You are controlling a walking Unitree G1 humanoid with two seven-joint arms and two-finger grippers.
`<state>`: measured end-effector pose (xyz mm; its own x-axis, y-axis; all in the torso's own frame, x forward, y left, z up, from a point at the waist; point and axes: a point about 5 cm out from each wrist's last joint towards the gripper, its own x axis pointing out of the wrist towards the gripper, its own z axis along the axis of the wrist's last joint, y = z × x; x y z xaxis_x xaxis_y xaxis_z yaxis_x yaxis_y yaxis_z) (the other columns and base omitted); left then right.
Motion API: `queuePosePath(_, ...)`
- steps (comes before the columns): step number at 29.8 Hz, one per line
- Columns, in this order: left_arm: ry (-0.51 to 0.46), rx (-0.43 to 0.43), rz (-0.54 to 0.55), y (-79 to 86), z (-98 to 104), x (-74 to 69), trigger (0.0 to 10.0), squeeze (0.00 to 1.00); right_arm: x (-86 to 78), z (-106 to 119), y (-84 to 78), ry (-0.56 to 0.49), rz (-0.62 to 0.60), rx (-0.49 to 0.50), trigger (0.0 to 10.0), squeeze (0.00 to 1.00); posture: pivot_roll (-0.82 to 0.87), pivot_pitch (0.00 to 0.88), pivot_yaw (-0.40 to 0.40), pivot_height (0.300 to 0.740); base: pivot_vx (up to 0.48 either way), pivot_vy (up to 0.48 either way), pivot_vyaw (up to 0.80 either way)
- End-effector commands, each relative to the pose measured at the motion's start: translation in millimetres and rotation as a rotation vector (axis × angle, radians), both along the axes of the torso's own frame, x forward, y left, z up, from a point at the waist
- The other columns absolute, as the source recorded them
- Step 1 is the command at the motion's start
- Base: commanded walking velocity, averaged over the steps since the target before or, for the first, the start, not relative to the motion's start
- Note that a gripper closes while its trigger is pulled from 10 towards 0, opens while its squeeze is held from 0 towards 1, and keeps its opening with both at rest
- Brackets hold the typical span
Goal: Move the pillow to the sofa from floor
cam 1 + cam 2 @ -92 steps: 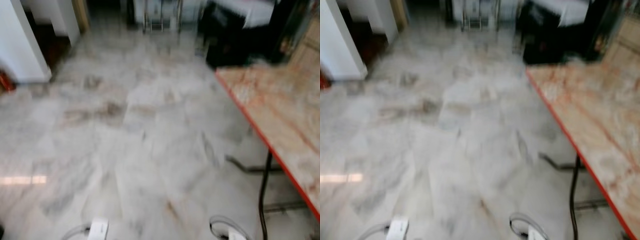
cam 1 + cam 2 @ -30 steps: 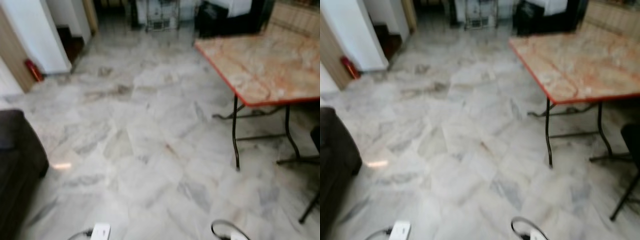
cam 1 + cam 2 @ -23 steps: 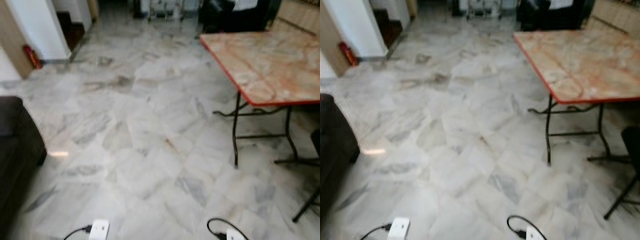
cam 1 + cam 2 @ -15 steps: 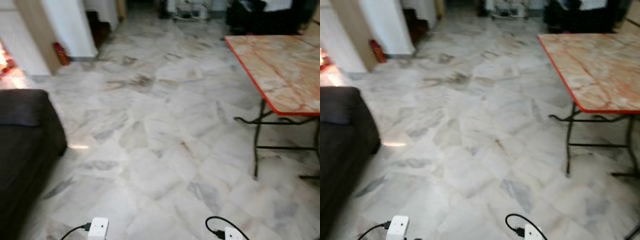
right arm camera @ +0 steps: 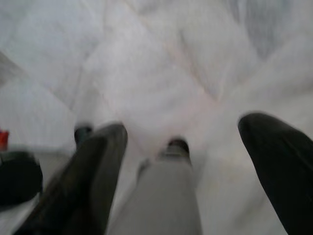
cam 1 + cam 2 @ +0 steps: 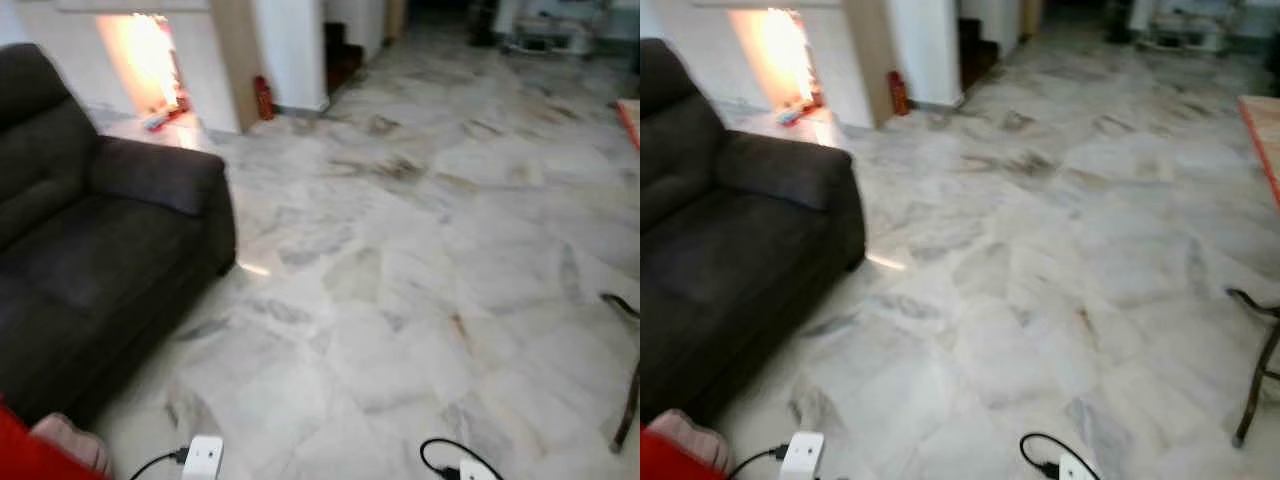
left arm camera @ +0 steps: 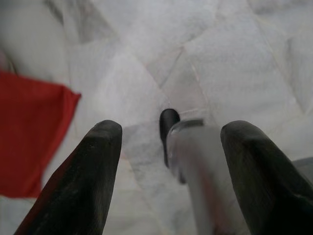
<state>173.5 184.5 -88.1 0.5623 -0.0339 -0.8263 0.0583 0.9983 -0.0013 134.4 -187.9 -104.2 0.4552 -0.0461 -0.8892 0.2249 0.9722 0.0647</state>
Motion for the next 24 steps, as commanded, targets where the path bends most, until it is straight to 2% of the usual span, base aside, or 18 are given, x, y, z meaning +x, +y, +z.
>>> queuePosePath(1,0.012,0.014,0.015,6.7,-1,-2.8,10.0,0.0,5.0,1,9.2,-0.011,0.019,0.018,10.0,0.0,-0.01,0.0,-0.006,0.74,0.0,0.0,0.8)
queuePosePath(15,-0.003,0.009,0.016,3.7,2,3.9,10.0,0.0,12.8,4,6.9,-0.026,0.037,0.006,10.0,0.0,-0.04,0.0,-0.01,0.74,0.0,0.0,0.8)
queuePosePath(24,-0.019,0.001,0.009,-3.2,5,13.7,10.0,0.0,23.7,8,0.4,-0.049,0.046,-0.02,10.0,0.0,-0.06,0.0,-0.02,0.74,0.0,0.0,0.8)
